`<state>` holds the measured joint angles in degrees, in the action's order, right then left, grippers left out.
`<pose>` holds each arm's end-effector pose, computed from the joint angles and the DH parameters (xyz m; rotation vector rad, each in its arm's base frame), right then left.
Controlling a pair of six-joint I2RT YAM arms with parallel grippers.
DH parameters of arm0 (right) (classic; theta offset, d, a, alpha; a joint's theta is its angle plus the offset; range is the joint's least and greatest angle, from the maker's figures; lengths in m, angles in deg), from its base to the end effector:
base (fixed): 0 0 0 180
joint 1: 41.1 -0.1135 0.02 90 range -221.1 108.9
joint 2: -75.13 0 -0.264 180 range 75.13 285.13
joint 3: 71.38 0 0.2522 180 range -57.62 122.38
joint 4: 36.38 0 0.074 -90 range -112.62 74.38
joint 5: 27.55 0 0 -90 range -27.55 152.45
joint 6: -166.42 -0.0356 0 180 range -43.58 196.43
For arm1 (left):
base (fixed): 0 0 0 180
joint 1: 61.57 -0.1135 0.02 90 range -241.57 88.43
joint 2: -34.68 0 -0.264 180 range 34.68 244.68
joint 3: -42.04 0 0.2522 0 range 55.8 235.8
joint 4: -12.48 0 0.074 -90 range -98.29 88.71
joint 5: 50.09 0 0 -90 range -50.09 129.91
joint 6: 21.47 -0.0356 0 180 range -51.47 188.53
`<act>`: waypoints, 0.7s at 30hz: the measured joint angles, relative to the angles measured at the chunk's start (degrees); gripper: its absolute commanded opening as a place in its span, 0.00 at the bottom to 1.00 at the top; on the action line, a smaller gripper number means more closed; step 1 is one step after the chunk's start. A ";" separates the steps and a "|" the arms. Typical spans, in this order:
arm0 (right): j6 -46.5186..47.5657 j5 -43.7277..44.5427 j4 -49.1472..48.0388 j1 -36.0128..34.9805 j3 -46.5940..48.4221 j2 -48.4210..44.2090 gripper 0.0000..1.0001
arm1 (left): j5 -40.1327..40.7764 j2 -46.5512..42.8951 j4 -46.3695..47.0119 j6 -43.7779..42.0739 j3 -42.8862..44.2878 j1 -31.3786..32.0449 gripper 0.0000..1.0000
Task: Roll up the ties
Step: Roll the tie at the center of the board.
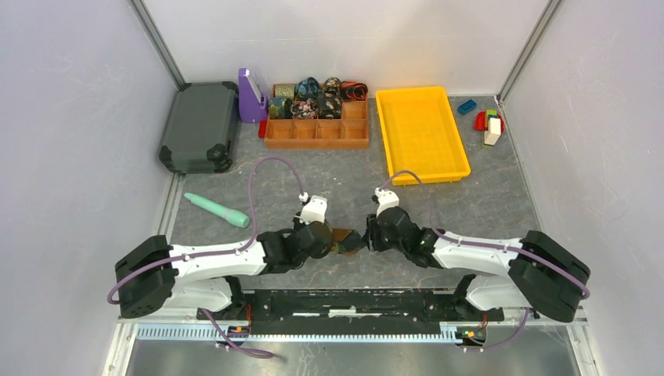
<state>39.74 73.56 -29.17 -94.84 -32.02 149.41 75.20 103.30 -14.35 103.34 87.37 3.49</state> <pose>0.1451 0.1863 0.1502 -0.2492 2.3485 0.5816 0.1120 -0.1922 0.1805 0.3346 2.2278 -0.1632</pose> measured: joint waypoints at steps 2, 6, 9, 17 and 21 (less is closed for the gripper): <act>0.42 0.50 1.70 0.76 0.00 -1.95 0.39 | 1.81 0.92 -0.94 0.02 0.74 0.68 0.36; 1.03 1.31 4.13 2.99 0.00 -5.77 0.39 | 5.86 3.87 -3.61 0.02 3.13 2.75 0.36; 1.16 1.73 5.46 4.94 0.00 -7.98 0.40 | 8.79 6.47 -6.34 0.09 5.38 4.35 0.36; 1.20 2.75 8.98 9.31 -0.13 -12.61 0.41 | 17.55 17.44 -18.62 2.16 14.86 8.61 0.35; 1.36 2.73 10.03 10.43 -0.26 -13.64 0.41 | 20.41 23.69 -24.65 3.48 19.93 9.60 0.35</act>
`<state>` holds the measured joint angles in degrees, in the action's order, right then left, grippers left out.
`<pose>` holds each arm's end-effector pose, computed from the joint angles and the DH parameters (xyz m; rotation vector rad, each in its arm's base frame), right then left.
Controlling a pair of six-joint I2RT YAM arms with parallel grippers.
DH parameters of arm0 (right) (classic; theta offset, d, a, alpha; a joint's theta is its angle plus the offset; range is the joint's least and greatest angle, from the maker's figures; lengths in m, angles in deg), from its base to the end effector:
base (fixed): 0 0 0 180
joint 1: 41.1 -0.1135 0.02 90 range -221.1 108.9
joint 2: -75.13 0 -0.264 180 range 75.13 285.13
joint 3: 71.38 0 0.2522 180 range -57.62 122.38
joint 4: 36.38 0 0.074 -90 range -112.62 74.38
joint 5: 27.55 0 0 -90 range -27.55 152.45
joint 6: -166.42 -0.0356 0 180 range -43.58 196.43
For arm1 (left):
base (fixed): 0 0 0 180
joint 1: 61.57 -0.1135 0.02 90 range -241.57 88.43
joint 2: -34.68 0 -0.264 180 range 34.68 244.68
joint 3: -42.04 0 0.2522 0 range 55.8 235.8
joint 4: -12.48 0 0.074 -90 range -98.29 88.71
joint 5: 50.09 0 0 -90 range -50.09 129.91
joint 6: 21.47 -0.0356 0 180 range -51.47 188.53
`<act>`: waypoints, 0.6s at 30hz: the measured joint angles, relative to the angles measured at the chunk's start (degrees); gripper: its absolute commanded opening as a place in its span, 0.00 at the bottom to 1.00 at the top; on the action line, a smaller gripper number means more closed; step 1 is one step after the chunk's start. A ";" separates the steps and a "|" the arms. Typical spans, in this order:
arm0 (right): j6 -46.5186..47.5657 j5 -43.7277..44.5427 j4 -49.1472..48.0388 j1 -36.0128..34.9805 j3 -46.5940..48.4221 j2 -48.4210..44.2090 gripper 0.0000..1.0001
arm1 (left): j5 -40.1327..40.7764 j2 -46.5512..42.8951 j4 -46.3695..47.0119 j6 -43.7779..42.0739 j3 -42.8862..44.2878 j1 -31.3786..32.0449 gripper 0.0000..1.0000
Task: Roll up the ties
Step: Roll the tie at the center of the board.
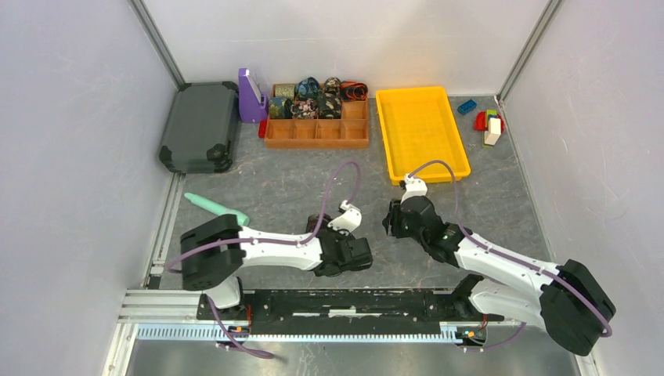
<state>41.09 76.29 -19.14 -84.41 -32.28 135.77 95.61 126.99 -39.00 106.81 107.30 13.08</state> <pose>0.1585 0.1377 0.1830 -0.0261 2.2674 0.4750 0.1009 -0.2564 0.1704 0.5727 2.1157 0.4556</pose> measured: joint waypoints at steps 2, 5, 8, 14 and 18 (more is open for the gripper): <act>0.22 0.00 0.50 0.39 -0.09 -0.44 0.41 | 1.51 3.10 -2.78 0.87 2.43 0.57 0.34; 0.50 -0.02 1.03 0.79 -0.13 -0.98 0.42 | 3.34 7.45 -6.97 2.08 5.95 1.60 0.34; 0.74 -0.04 1.40 1.20 -0.31 -1.64 0.42 | 5.07 12.07 -11.02 2.89 9.60 2.60 0.34; 0.92 -0.09 1.86 1.64 -0.46 -2.54 0.42 | 5.49 17.75 -14.67 2.19 14.08 3.89 0.35; 0.96 -0.24 2.03 1.88 -0.46 -3.48 0.42 | 4.39 20.17 -14.71 -0.24 15.93 4.42 0.35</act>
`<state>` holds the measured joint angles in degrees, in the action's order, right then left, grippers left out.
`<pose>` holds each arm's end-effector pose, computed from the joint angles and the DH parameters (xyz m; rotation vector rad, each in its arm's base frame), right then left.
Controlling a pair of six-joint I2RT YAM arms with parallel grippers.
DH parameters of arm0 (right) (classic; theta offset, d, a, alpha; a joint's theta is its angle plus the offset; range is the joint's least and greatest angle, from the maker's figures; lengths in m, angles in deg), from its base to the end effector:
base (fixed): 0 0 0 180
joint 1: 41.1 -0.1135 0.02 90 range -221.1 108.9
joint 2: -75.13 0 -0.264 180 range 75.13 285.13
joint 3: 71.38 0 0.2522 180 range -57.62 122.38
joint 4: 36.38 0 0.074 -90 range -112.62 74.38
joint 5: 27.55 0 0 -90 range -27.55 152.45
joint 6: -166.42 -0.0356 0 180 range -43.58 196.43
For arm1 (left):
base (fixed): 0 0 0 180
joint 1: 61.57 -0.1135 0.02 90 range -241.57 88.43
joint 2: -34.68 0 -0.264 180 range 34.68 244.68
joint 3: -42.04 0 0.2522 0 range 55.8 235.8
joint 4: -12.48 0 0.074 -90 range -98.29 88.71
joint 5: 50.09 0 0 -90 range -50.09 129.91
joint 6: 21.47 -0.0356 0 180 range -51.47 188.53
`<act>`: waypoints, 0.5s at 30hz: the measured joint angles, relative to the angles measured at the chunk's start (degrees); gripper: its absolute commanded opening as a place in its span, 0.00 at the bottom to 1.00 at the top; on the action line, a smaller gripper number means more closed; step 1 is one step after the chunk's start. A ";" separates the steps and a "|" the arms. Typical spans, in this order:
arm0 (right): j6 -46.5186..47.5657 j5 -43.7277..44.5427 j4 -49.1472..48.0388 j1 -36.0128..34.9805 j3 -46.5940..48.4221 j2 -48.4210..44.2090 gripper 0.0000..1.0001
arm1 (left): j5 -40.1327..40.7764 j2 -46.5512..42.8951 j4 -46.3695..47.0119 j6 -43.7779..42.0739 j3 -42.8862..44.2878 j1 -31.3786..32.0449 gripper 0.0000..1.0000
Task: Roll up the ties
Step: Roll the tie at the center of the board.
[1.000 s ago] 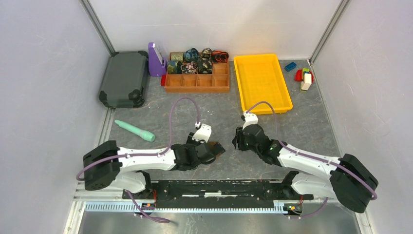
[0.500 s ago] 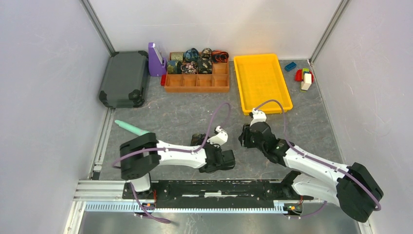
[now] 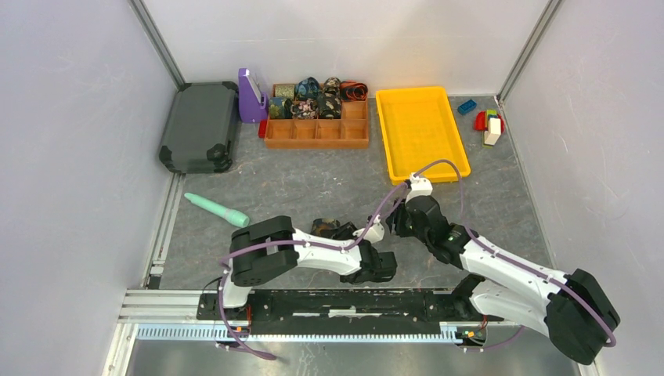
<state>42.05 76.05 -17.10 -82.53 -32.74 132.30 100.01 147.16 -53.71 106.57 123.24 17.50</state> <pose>0.1568 0.1273 0.1886 -0.0074 2.2493 0.4643 0.0918 -0.3128 0.1355 0.8443 2.0205 0.7823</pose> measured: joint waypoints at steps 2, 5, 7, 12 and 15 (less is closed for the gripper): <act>0.02 0.00 -0.02 0.13 0.00 -0.39 0.42 | -0.68 1.07 -0.04 -1.40 0.98 0.17 0.36; 0.04 -0.02 0.00 0.35 -0.07 -0.79 0.42 | -1.66 1.95 -0.11 -3.10 1.92 0.20 0.37; 0.04 -0.02 0.00 0.37 -0.15 -0.90 0.42 | -2.19 2.16 -0.22 -3.87 2.36 0.20 0.38; 0.20 -0.24 0.20 0.63 -0.39 -0.92 0.42 | -3.72 2.19 -0.20 -5.79 2.78 0.20 0.45; 0.20 -0.37 0.20 0.74 -0.39 -0.92 0.42 | -4.07 2.10 -0.20 -6.23 2.80 0.17 0.50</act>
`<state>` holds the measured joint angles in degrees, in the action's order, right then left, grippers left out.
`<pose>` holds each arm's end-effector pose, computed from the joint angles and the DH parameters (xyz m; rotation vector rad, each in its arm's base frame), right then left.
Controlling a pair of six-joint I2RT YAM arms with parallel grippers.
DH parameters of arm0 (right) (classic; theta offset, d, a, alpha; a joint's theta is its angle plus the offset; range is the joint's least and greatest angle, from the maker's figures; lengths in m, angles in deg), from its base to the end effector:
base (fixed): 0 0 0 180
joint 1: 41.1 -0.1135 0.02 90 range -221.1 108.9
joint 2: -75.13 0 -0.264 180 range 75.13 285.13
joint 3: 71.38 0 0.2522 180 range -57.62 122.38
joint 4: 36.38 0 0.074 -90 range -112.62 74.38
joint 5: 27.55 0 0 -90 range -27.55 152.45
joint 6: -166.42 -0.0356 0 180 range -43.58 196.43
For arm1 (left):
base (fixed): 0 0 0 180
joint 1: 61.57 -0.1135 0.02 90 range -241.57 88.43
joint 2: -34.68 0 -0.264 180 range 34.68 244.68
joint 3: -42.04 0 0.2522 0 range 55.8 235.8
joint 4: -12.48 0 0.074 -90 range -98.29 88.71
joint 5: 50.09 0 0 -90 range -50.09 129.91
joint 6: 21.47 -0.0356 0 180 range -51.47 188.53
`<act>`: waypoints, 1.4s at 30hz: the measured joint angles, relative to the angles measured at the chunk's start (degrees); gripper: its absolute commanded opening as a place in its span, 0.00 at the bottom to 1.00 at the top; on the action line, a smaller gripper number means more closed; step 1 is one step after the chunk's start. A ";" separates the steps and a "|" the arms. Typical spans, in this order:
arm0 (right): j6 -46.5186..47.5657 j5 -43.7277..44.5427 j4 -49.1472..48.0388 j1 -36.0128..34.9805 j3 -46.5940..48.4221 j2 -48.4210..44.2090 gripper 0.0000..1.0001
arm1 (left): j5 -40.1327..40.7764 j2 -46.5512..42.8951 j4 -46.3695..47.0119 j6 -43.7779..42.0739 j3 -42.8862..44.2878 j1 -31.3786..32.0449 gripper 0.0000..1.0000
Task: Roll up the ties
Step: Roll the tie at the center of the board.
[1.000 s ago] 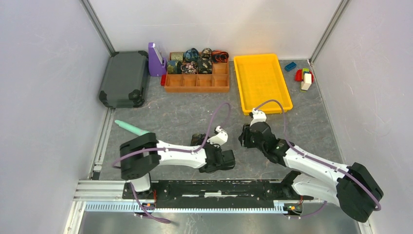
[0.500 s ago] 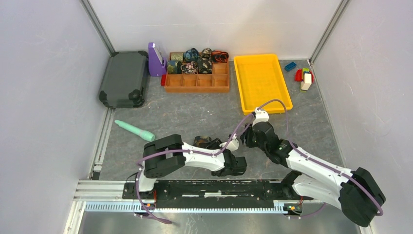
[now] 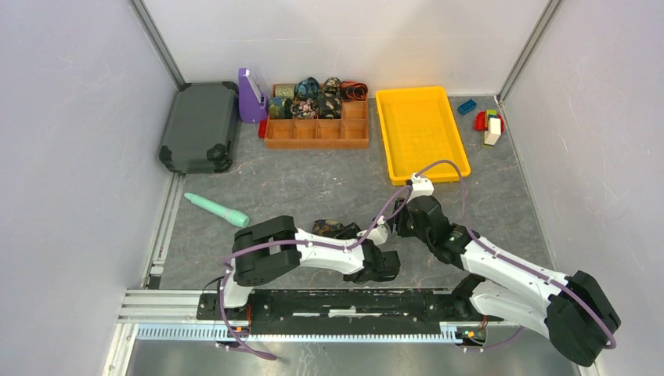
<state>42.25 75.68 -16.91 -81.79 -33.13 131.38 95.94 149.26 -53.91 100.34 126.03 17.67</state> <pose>0.1565 0.1238 0.1890 0.0006 2.2448 0.4658 0.0916 -0.3241 0.1320 0.9829 2.0540 0.7998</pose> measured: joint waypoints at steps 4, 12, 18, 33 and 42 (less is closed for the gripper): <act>0.02 -0.28 0.00 0.37 0.00 0.04 0.42 | -2.25 -1.03 0.57 -0.04 -0.11 0.00 0.54; 0.02 -0.70 0.00 0.83 0.04 0.52 0.42 | -6.69 -3.23 2.01 -0.07 -0.35 0.00 0.63; 0.07 -0.92 0.00 1.07 0.61 0.94 0.42 | -8.72 -4.90 2.89 -0.04 -0.48 0.00 0.70; 0.66 -1.60 0.00 1.40 2.47 1.57 0.43 | -12.74 -10.32 5.44 -0.02 -1.18 -0.85 0.84; 1.07 -4.07 -0.22 1.49 2.78 1.62 0.50 | -13.42 -19.45 6.05 -0.02 -1.90 -1.88 0.84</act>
<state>43.32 71.62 -17.13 -80.31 -30.36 133.00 82.52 129.81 -47.85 100.32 124.13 15.79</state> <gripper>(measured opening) 0.467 0.841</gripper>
